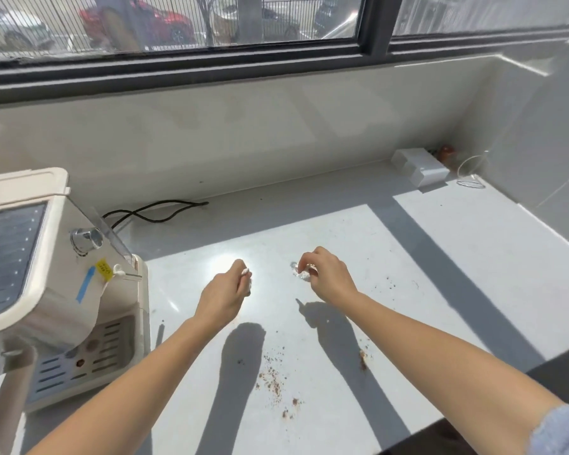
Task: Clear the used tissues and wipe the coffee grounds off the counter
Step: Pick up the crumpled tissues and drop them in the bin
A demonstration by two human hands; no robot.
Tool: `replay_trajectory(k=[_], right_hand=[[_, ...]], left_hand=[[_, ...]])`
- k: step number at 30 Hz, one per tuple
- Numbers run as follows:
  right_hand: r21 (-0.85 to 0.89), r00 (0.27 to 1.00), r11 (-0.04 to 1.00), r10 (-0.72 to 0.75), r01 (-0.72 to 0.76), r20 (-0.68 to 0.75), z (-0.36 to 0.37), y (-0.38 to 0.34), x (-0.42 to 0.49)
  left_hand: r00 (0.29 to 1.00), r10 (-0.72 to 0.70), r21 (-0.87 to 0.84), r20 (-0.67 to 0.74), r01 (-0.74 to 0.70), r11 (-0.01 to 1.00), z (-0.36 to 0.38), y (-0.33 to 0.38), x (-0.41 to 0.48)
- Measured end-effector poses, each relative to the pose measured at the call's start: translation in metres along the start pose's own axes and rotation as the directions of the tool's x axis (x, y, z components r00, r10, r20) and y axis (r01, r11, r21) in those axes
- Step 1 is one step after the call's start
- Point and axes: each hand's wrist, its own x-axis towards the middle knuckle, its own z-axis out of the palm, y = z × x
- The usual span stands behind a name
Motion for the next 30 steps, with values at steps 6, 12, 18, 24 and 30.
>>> replay_trajectory(k=[6,12,18,24,30], right_hand=[[0.05,0.993,0.997,0.063,-0.059,-0.098,-0.036,0.019,-0.074],[0.069,0.971,0.986,0.163,-0.153,-0.173,-0.062,0.045,-0.161],[0.116,0.941,0.963,0.262,-0.242,-0.212,-0.06,0.07,-0.245],[0.208,0.898,0.93,0.351,-0.303,-0.265,-0.032,0.09,-0.318],[0.346,0.812,0.84,0.516,-0.418,-0.272,0.024,0.116,-0.37]], left_hand=[[0.994,0.112,-0.001,0.019,-0.112,0.994,0.02,0.061,-0.031],[0.976,0.208,0.022,0.069,-0.21,0.977,0.055,0.118,-0.079],[0.934,0.334,-0.049,0.123,-0.331,0.942,0.095,0.153,-0.144],[0.88,0.39,-0.044,0.272,-0.393,0.918,0.148,0.165,-0.2],[0.812,0.366,-0.057,0.455,-0.384,0.922,0.209,0.139,-0.239]])
